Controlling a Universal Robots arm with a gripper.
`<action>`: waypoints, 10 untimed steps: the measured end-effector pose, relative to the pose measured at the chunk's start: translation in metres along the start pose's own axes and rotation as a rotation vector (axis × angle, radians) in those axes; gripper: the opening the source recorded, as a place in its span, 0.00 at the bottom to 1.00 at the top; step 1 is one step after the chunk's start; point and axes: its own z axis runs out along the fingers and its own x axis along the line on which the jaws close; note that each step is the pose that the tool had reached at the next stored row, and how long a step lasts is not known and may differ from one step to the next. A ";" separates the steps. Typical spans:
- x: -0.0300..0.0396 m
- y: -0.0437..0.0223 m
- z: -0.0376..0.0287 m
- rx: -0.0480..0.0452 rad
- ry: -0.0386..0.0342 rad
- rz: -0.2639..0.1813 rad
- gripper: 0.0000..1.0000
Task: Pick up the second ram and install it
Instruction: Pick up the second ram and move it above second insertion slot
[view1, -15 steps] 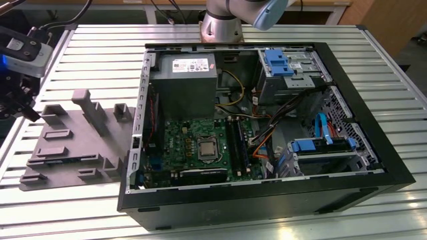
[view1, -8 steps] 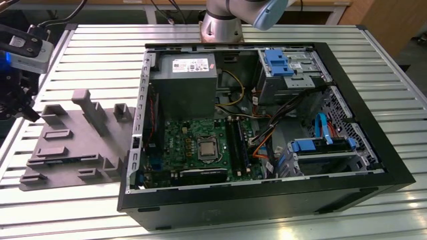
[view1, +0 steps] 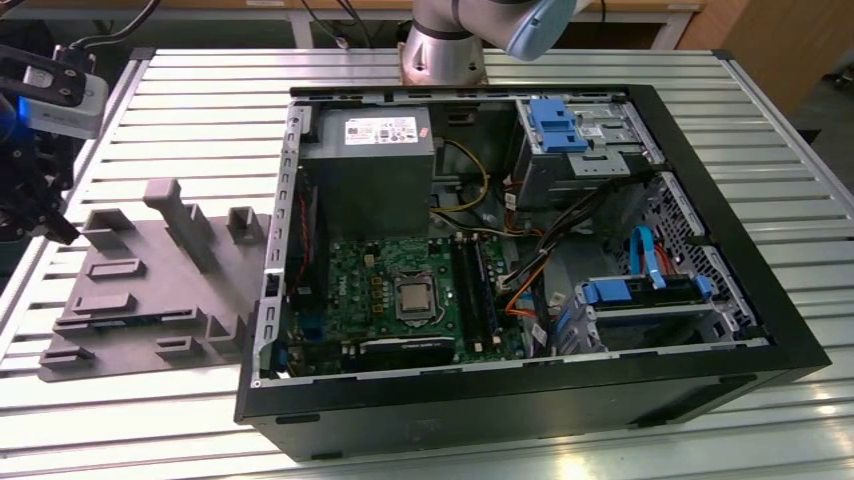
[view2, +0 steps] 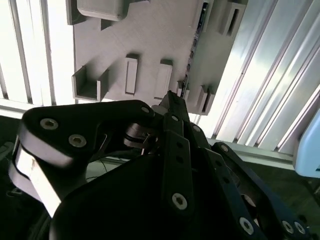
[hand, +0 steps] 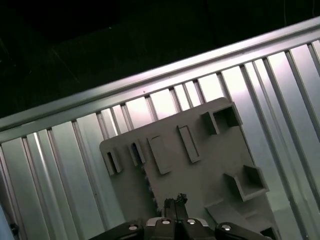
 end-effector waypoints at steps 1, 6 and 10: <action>0.0000 0.0000 0.0000 -0.0004 0.0008 -0.012 0.11; 0.0000 0.0000 0.0004 -0.0023 0.0044 -0.075 0.11; 0.0000 -0.0001 0.0007 -0.0037 0.0072 -0.120 0.11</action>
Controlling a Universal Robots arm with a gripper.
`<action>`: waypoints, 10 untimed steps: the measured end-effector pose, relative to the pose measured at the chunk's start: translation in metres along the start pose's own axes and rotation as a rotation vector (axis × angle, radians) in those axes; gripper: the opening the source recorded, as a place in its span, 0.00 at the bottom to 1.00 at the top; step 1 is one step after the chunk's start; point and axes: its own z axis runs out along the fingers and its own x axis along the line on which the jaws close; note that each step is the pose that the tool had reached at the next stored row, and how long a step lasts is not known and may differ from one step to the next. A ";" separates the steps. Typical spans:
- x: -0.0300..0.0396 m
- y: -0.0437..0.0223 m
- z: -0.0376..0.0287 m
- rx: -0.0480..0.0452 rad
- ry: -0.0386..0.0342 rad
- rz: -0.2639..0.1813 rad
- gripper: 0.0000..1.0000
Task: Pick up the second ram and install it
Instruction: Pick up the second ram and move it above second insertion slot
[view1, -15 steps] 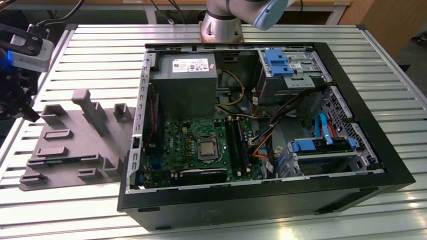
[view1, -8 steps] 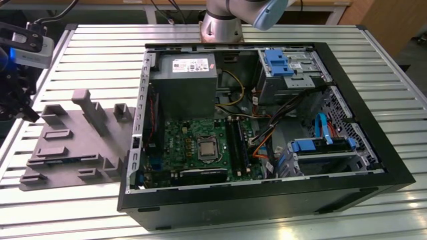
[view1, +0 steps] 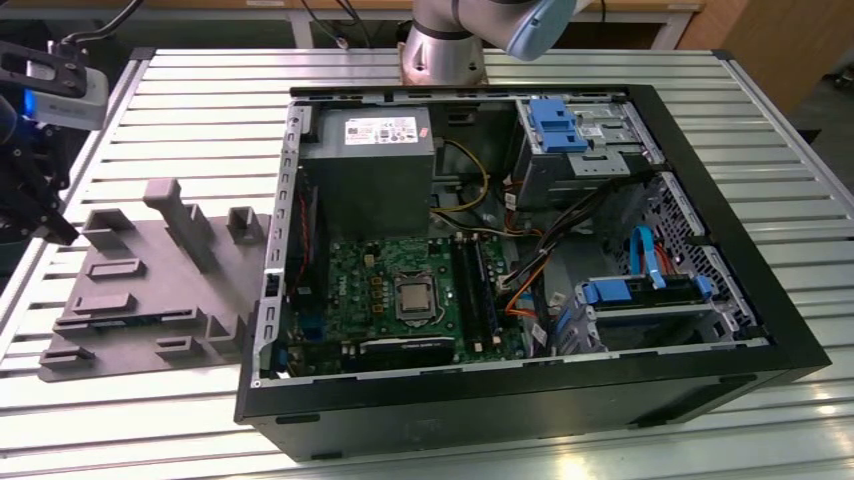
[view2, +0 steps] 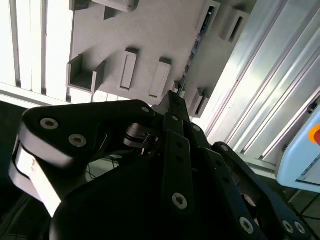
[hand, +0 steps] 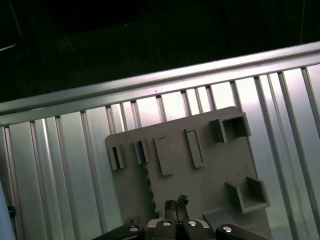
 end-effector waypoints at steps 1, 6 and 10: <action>0.0000 0.0000 0.0001 -0.0003 0.0007 -0.011 0.11; 0.0000 0.0000 0.0007 -0.0021 0.0040 -0.067 0.11; 0.0000 -0.0001 0.0013 -0.0034 0.0065 -0.107 0.11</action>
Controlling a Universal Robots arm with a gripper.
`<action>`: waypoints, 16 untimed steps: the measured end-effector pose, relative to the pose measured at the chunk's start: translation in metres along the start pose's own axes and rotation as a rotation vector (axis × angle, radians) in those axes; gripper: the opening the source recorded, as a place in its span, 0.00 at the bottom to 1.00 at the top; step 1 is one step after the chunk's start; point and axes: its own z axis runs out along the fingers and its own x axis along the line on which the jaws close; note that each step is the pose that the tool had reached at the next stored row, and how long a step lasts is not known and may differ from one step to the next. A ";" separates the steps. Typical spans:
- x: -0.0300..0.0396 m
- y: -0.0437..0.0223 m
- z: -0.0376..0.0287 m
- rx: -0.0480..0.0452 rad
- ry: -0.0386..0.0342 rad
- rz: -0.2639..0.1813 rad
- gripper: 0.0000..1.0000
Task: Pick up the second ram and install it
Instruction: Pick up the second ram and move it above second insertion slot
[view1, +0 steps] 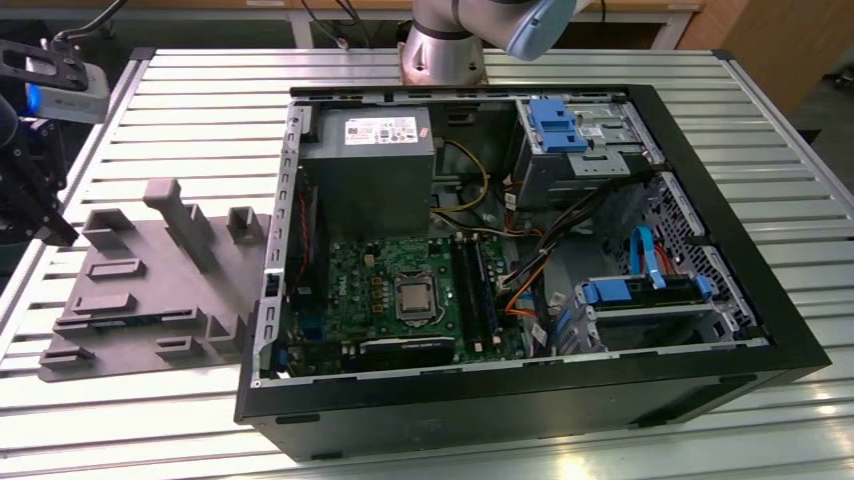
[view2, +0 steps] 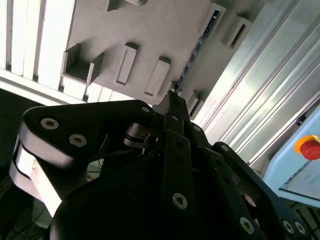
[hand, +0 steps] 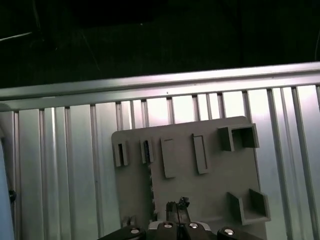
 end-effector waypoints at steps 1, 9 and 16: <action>0.0000 0.0000 0.0003 -0.0002 0.0005 -0.010 0.11; 0.0000 0.0000 0.0008 -0.0008 0.0017 -0.029 0.11; 0.0001 -0.0002 0.0032 -0.0007 0.0016 -0.029 0.11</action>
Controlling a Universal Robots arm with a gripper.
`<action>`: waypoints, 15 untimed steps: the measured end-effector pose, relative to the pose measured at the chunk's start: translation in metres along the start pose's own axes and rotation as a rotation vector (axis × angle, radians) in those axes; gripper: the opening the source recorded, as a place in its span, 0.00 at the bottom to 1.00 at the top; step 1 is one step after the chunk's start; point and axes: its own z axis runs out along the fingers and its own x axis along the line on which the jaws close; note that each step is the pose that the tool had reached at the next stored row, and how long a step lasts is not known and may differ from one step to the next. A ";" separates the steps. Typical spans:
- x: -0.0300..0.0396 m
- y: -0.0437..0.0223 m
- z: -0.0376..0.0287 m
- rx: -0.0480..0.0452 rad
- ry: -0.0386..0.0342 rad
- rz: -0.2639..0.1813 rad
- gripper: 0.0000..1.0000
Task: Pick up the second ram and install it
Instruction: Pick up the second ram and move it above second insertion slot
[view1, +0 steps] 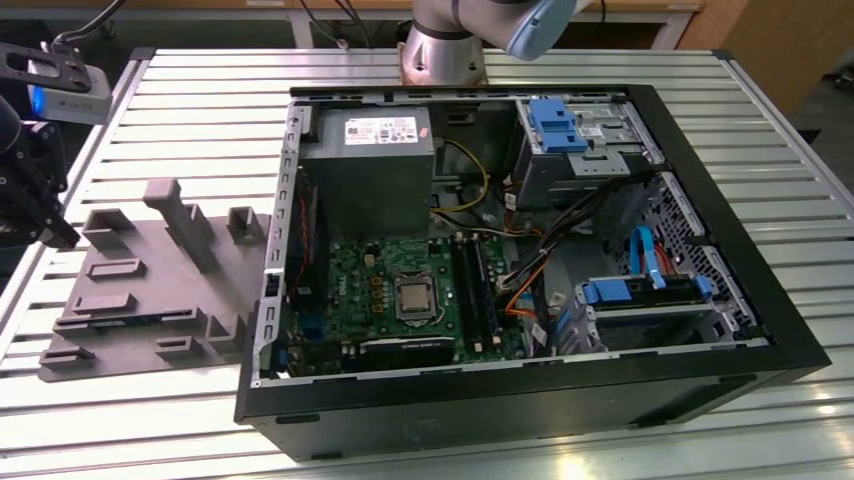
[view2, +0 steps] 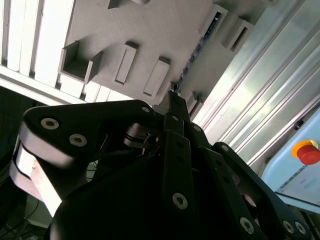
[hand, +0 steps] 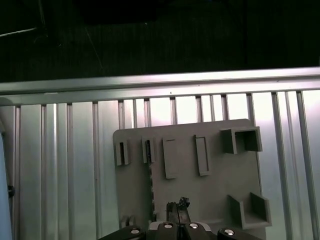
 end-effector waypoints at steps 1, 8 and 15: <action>0.0000 0.0000 0.0005 -0.0001 0.0000 0.000 0.11; 0.0001 -0.0002 0.0037 -0.0001 0.0001 0.000 0.11; 0.0002 -0.0004 0.0065 -0.0001 0.0001 0.000 0.11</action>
